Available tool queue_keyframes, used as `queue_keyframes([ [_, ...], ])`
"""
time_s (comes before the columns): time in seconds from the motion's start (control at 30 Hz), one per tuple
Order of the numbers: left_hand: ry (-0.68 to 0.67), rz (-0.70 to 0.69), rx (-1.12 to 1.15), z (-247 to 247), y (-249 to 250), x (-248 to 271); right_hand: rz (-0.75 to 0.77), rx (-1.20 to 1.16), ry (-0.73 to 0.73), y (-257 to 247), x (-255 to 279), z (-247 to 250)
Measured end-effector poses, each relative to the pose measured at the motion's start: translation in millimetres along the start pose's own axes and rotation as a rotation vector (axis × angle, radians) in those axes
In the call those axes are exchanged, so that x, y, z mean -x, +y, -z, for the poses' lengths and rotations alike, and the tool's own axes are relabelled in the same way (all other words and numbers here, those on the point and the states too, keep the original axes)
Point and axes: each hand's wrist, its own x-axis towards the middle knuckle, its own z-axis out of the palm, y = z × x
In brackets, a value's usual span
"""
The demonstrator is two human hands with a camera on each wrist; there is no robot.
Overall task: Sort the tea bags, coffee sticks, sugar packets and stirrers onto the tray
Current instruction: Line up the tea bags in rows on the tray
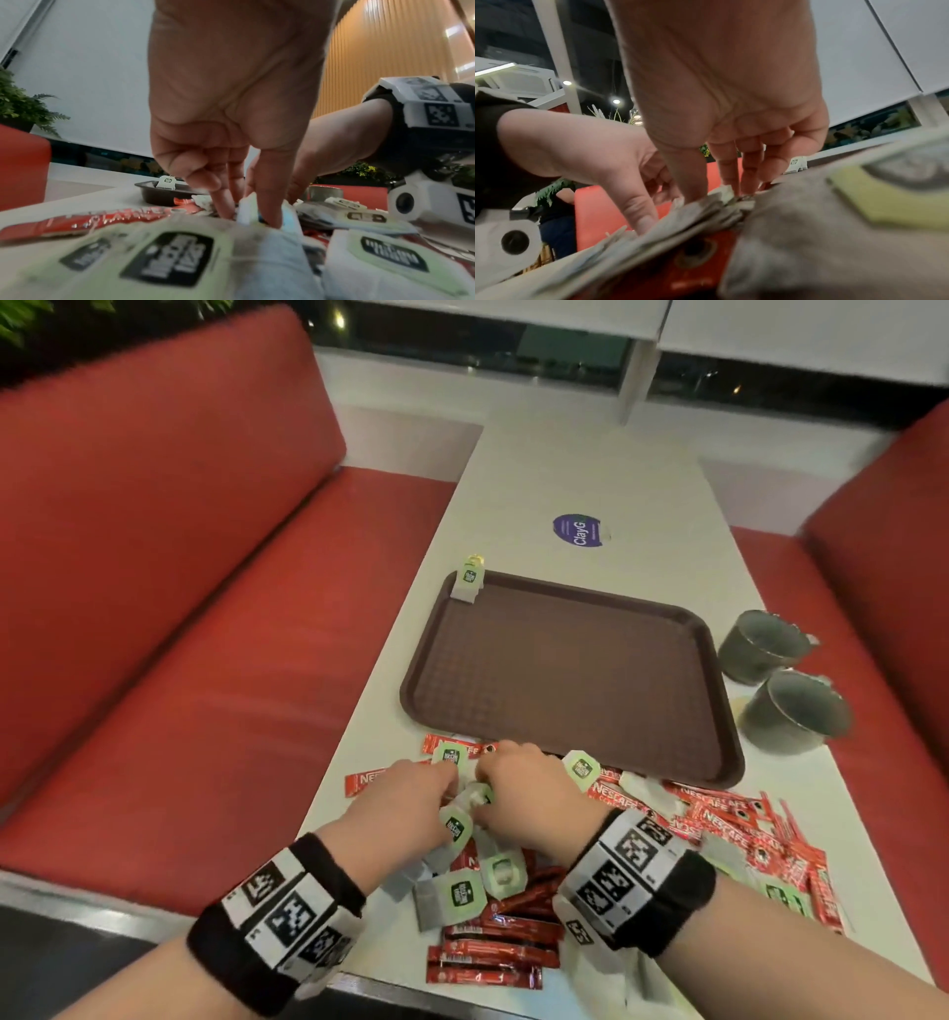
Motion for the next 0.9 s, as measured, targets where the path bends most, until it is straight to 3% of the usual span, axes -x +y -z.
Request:
queue_keyframes([
  [0.17,0.055,0.036,0.022,-5,2,-1,0.024,-0.108,0.02,4,0,1],
  [0.33,0.119,0.056,0.184,-5,2,0,0.02,-0.308,0.001,14,5,8],
  [0.43,0.157,0.051,0.391,0,-2,0,0.001,-0.488,0.02,25,10,17],
  [0.6,0.173,0.038,0.799,14,-9,2,0.028,-0.663,0.18,41,27,45],
  [0.67,0.091,0.061,1.078,17,-6,1,0.077,-0.743,0.146,42,34,56],
  [0.77,-0.137,0.069,1.483,19,7,-1,0.176,-0.811,0.016,34,36,64],
  [0.9,-0.448,0.045,1.59,18,19,3,0.158,-0.75,0.057,16,27,52],
])
